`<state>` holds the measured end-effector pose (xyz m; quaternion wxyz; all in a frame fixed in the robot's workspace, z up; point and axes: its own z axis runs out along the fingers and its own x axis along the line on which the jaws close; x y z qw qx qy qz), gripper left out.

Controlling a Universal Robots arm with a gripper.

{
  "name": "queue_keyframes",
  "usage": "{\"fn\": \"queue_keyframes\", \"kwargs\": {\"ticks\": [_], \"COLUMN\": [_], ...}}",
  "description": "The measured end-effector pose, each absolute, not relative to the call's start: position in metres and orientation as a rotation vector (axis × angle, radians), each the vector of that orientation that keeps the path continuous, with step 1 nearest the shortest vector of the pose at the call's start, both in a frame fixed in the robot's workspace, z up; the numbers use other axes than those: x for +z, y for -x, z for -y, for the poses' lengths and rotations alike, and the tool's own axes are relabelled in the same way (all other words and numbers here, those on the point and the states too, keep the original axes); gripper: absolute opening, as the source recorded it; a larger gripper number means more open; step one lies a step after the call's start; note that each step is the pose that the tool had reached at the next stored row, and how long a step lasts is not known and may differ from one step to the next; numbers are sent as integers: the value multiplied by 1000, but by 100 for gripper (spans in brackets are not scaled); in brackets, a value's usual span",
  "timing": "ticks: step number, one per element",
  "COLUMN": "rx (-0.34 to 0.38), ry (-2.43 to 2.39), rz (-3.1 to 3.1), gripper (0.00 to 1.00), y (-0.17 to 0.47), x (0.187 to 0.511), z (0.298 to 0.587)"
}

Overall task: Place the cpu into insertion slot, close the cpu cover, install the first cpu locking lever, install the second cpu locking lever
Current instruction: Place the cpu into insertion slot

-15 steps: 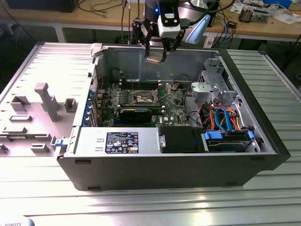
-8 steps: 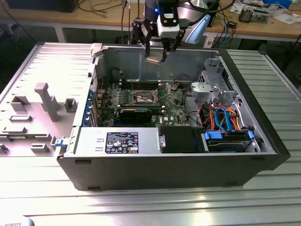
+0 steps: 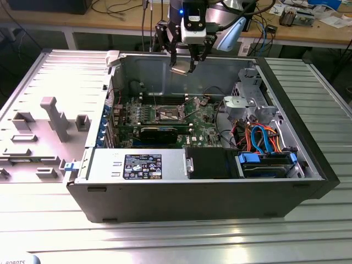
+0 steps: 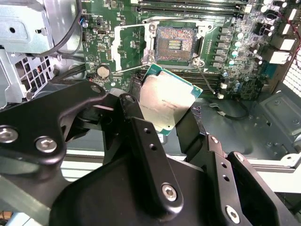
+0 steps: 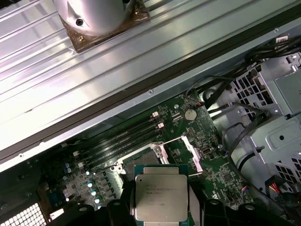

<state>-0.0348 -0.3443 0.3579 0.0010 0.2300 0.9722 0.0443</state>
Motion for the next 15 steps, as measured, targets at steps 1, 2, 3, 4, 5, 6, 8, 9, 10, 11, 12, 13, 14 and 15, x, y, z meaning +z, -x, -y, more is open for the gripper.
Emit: {"fn": "queue_keyframes", "kwargs": {"ticks": [1, 2, 3, 4, 5, 6, 8, 9, 10, 11, 12, 13, 14, 15], "rx": [139, 139, 139, 139, 139, 139, 139, 139, 139, 139, 139, 139, 139, 139], "ry": [-723, -723, -726, -735, -761, -778, -815, -830, -843, -850, -850, -850, -850, -850], "rz": [-3052, -3052, -3051, -3049, -3042, -3037, -3026, -3021, -3018, -3015, -3015, -3015, -3015, -3015], "gripper": [54, 54, 54, 54, 54, 54, 54, 54, 54, 54, 54, 54, 54, 54], "y": [35, 35, 35, 35, 35, 35, 35, 35, 35, 35, 35, 35, 35, 35], "x": [358, 358, 358, 358, 358, 358, 358, 358, 358, 358, 358, 358, 358, 358], "z": [344, 344, 344, 344, 344, 344, 344, 344, 344, 344, 344, 344, 344, 344]}}
